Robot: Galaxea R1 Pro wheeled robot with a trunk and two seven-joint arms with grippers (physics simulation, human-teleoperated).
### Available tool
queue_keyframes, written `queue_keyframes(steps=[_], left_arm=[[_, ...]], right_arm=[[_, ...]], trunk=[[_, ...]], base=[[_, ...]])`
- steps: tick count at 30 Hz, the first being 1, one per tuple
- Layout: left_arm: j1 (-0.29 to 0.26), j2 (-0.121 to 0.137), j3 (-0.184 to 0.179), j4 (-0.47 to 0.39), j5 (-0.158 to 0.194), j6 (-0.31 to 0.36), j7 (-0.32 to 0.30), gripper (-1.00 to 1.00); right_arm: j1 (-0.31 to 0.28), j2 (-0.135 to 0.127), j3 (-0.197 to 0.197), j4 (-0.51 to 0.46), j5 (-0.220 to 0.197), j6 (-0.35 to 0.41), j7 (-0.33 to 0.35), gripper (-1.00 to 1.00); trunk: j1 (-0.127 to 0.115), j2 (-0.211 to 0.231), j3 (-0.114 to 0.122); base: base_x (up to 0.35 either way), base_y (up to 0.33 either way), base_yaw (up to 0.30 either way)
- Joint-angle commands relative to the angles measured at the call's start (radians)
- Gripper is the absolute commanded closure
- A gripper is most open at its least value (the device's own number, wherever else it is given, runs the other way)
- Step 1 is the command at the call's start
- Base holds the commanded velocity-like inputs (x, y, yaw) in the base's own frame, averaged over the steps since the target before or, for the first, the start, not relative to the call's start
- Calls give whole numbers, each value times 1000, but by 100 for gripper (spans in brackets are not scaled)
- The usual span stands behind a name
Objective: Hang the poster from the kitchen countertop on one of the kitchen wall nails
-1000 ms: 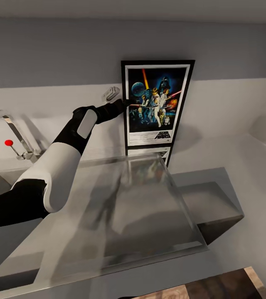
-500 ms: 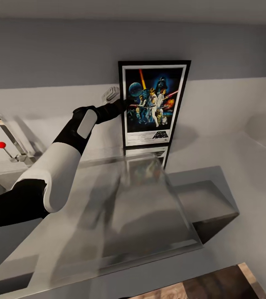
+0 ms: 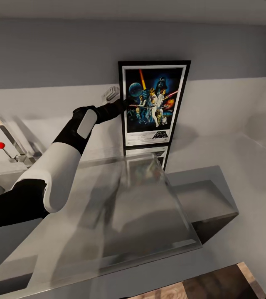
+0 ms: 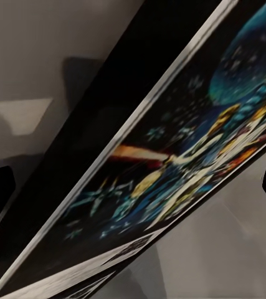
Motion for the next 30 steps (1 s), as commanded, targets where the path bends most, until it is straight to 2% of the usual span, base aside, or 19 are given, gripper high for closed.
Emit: queue_keyframes(steps=[1, 30], left_arm=[[-1, -1, 5, 0, 5, 8, -1, -100], [-1, -1, 5, -2, 5, 8, 1, -100]], right_arm=[[0, 0, -1, -1, 10, -1, -5, -100], [0, 0, -1, -1, 10, -1, -5, -100]], trunk=[[0, 0, -1], [0, 0, -16]], base=[[0, 0, 0], [0, 0, 0]])
